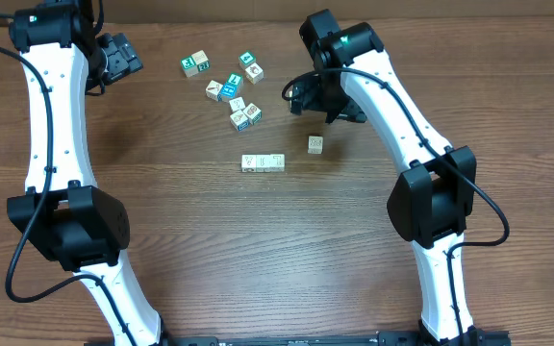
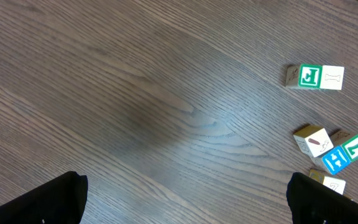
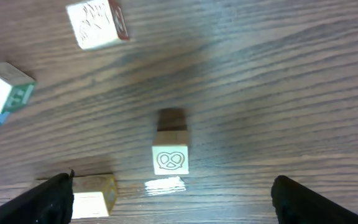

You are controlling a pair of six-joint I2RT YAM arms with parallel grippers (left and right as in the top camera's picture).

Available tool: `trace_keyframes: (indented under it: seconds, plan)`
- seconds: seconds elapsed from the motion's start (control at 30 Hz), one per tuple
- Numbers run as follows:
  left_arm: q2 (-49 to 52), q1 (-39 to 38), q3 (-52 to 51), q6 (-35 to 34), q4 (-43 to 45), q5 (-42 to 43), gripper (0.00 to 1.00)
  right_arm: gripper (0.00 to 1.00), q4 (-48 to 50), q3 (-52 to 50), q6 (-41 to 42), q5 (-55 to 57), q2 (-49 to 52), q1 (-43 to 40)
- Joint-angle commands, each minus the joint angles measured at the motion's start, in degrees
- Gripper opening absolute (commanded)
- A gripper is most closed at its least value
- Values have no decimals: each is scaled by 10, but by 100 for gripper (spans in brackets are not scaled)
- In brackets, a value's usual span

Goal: Form a horizontal line
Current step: 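Move the held pretzel block to the right end of the row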

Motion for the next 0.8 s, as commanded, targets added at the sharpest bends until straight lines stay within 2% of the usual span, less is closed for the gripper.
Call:
trace_keyframes:
  seconds: [0.0, 0.1, 0.37, 0.47, 0.77]
  plan:
    - [-5, 0, 8, 11, -2, -5, 99, 97, 5, -17, -6, -3, 0, 0]
    - [-5, 0, 8, 11, -2, -5, 99, 96, 11, -25, -6, -3, 0, 0]
    - [-5, 0, 8, 11, -2, -5, 100, 79, 33, -52, -6, -3, 0, 0]
    - [-5, 0, 8, 11, -2, -5, 99, 76, 42, -68, -6, -3, 1, 0]
    - [-5, 0, 8, 11, -2, -5, 100, 52, 92, -134, -6, -7, 1, 0]
